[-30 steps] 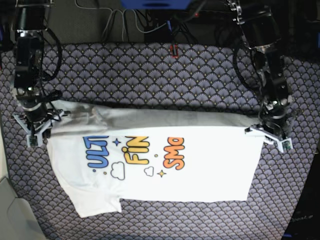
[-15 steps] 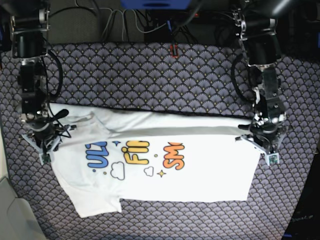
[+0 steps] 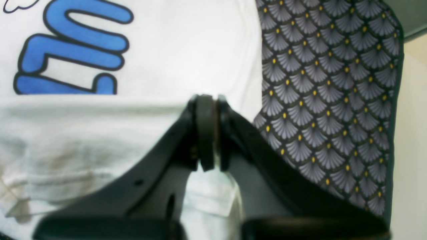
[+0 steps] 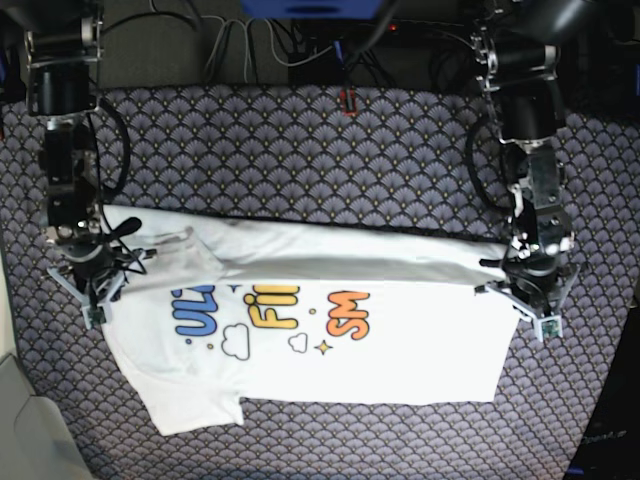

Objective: Fold the T-shirt properly
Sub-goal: 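Lift the shoulder edge with both grippers and fold it toward the hem, then pull both grippers back toward the collar, laying the fold flat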

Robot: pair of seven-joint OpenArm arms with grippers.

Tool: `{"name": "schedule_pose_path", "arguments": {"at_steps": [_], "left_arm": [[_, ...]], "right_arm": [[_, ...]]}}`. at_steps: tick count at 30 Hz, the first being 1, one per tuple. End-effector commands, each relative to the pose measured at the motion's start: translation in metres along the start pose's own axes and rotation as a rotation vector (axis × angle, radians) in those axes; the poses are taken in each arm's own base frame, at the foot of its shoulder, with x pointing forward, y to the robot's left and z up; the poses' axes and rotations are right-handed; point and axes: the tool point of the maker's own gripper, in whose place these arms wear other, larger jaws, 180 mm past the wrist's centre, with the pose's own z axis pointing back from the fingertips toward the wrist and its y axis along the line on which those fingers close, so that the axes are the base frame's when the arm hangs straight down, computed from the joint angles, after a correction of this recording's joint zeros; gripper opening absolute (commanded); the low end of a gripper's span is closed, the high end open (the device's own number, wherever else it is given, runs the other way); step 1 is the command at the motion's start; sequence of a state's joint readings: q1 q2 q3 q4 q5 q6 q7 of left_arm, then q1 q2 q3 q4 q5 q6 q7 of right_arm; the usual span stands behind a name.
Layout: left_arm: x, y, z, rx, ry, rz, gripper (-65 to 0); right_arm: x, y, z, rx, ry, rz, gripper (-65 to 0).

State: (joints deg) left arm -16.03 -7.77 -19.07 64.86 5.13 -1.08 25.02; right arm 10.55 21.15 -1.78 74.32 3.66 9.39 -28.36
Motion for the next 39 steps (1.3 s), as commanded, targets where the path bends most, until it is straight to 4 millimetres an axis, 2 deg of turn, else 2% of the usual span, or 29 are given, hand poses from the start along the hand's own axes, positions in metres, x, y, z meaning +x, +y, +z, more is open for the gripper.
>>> {"name": "schedule_pose_path", "arguments": {"at_steps": [1, 3, 5, 8, 11, 13, 17, 24, 27, 32, 36, 39], "left_arm": [[0.029, 0.008, 0.000, 0.022, -0.075, 0.002, -64.0], [0.027, 0.009, 0.000, 0.022, -0.072, 0.005, -61.6], [0.027, 0.009, 0.000, 0.023, -0.070, 0.002, -53.7], [0.029, 0.009, 0.001, 0.023, -0.080, 0.006, -36.4], [0.039, 0.009, 0.005, 0.022, -0.109, 0.008, -25.8], [0.044, 0.010, 0.008, 0.023, -0.123, 0.007, -21.5], [0.040, 0.012, 0.018, 0.028, -0.135, -0.004, -19.9], [-0.007, 0.015, 0.035, 0.027, -0.073, -0.032, -19.9], [-0.023, 0.013, 0.037, 0.006, -0.043, 0.011, -19.9], [-0.037, 0.019, 0.040, -0.003, -0.018, 0.066, -19.9], [-0.038, 0.028, 0.040, 0.019, -0.017, 0.095, -19.9], [-0.037, 0.027, 0.040, 0.018, -0.018, 0.095, -19.9]], "right_arm": [[0.020, -0.014, 0.002, -0.031, -0.055, 0.004, -65.0], [0.020, -0.014, 0.002, -0.031, -0.053, 0.004, -64.4], [0.020, -0.014, 0.002, -0.031, -0.053, 0.004, -58.5], [0.018, -0.014, 0.002, -0.031, -0.049, 0.004, -45.6], [0.016, -0.014, 0.003, -0.031, -0.046, 0.006, -36.5], [0.010, -0.012, 0.004, -0.027, -0.036, 0.008, -32.3], [0.011, -0.016, 0.008, -0.036, -0.046, 0.013, -30.5], [0.005, -0.040, 0.035, -0.098, -0.080, -0.020, -30.4], [-0.012, -0.040, 0.041, -0.098, -0.051, -0.023, -30.5], [-0.043, -0.039, 0.048, -0.099, 0.005, -0.028, -30.5], [-0.057, -0.038, 0.051, -0.096, 0.032, -0.026, -30.5], [-0.062, -0.037, 0.052, -0.094, 0.044, -0.026, -30.5]]}}
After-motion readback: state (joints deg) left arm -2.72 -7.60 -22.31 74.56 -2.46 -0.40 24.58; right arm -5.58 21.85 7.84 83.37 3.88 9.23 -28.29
